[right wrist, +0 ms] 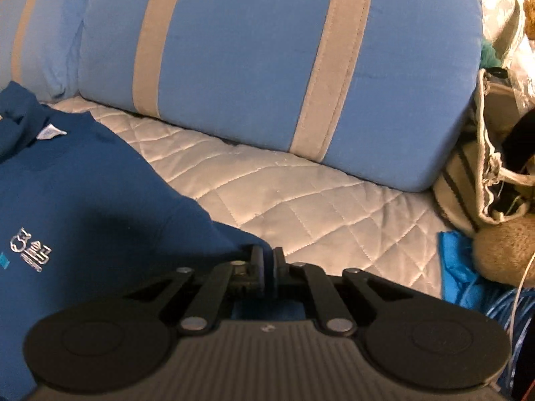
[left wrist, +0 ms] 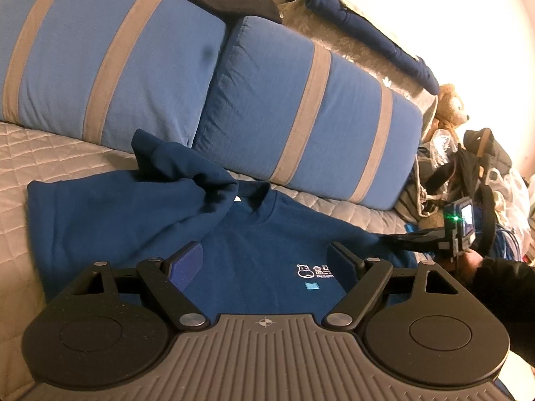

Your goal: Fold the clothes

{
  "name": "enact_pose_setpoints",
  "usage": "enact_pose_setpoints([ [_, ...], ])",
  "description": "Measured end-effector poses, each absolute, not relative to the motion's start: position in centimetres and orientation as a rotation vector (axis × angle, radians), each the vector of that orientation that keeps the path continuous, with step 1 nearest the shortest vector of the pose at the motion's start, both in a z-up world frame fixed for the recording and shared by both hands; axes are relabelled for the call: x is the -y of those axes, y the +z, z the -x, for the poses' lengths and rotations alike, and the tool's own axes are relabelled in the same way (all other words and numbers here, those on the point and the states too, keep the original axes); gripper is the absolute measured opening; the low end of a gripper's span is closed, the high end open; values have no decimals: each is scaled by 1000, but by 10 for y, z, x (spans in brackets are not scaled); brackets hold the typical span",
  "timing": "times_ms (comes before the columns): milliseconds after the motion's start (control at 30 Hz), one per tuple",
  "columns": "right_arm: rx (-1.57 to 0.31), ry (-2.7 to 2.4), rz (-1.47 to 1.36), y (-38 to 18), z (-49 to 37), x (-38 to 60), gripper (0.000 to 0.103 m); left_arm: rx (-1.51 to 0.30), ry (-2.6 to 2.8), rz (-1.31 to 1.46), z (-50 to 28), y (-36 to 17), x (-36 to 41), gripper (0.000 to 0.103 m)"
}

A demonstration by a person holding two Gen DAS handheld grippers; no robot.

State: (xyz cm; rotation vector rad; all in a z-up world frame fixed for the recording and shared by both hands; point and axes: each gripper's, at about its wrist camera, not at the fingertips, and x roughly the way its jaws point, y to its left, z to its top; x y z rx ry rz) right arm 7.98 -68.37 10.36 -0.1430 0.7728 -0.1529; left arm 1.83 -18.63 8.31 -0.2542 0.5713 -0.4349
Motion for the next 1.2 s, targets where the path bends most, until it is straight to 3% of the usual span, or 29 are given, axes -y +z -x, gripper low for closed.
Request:
enact_pose_setpoints([
  [100, -779, -211, 179, 104, -82, 677, 13, -560, -432, 256, -16, 83, 185, 82],
  [133, -780, -230, 188, 105, -82, 675, 27, -558, -430, 258, -16, 83, 185, 82],
  [200, -765, -266, 156, 113, -80, 678, 36, -552, -426, 264, -16, 83, 184, 82],
  [333, -719, -286, 60, 137, -68, 684, 79, -531, -424, 269, -14, 84, 183, 82],
  [500, -640, -260, -26, 182, -47, 670, 98, -499, -384, 243, -9, 94, 179, 82],
  [600, -591, -242, -63, 214, -36, 657, 103, -492, -344, 197, -5, 109, 175, 82],
  [933, -472, -119, -126, 310, -17, 591, 103, -371, -178, -11, -1, 186, 135, 82],
  [1200, -515, -32, -127, 276, -18, 515, 103, -440, -155, -54, -25, 170, 125, 81],
])
